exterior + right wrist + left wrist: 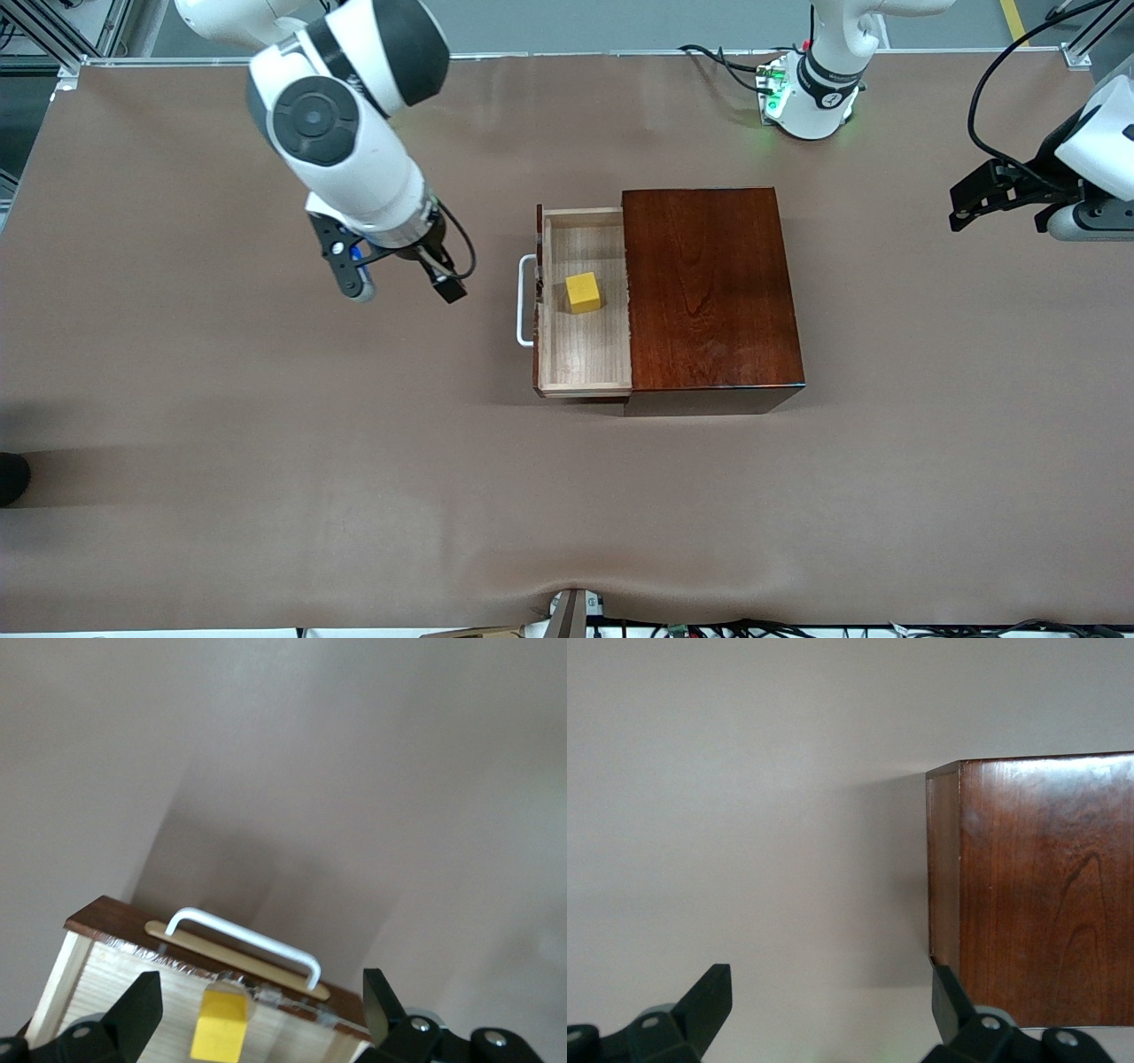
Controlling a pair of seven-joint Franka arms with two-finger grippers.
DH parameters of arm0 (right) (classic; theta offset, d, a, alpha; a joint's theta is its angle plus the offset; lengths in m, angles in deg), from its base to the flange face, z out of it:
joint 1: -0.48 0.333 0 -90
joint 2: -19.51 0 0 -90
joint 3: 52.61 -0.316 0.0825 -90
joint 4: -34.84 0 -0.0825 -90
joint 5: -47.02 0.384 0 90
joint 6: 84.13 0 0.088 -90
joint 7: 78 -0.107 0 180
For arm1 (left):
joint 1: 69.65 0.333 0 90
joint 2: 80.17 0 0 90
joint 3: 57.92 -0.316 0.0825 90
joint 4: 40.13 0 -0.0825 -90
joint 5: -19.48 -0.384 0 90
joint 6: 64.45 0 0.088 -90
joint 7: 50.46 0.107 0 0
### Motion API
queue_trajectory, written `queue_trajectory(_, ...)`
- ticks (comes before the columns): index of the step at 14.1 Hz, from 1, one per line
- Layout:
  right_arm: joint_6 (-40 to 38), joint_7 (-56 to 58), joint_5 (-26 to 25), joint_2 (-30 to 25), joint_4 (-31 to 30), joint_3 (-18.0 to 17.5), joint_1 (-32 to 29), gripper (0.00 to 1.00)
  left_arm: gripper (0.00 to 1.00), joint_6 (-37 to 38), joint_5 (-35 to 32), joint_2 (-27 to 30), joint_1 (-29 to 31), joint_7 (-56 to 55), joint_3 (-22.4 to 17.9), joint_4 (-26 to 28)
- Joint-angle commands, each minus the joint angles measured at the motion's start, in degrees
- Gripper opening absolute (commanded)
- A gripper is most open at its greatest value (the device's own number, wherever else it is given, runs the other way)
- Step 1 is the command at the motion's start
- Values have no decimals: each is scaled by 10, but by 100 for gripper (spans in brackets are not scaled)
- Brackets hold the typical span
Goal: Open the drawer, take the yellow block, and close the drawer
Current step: 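Move the right gripper over the yellow cube in the drawer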
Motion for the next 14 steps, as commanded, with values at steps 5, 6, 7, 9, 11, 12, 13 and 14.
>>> queue_trajectory(5,75,-119,33,40,1,7,51,100,100,27,11,13,8,10,5,12)
queue_trajectory(6,92,-130,31,46,-4,7,62,100,100,28,12,13,16,10,8,13)
queue_trajectory(7,106,-133,29,50,-8,7,69,100,100,28,12,13,24,10,18,13)
queue_trajectory(9,123,-132,29,55,-12,7,70,100,100,28,12,13,48,10,44,14)
queue_trajectory(11,135,-133,29,68,-12,7,80,100,100,28,12,13,73,10,71,13)
queue_trajectory(12,136,-132,29,76,-12,7,83,100,100,28,12,13,92,10,90,13)
queue_trajectory(13,137,-133,27,83,-11,7,93,100,100,29,12,13,107,10,106,13)
queue_trajectory(14,141,-133,26,90,-11,7,100,100,100,29,11,13,110,10,111,11)
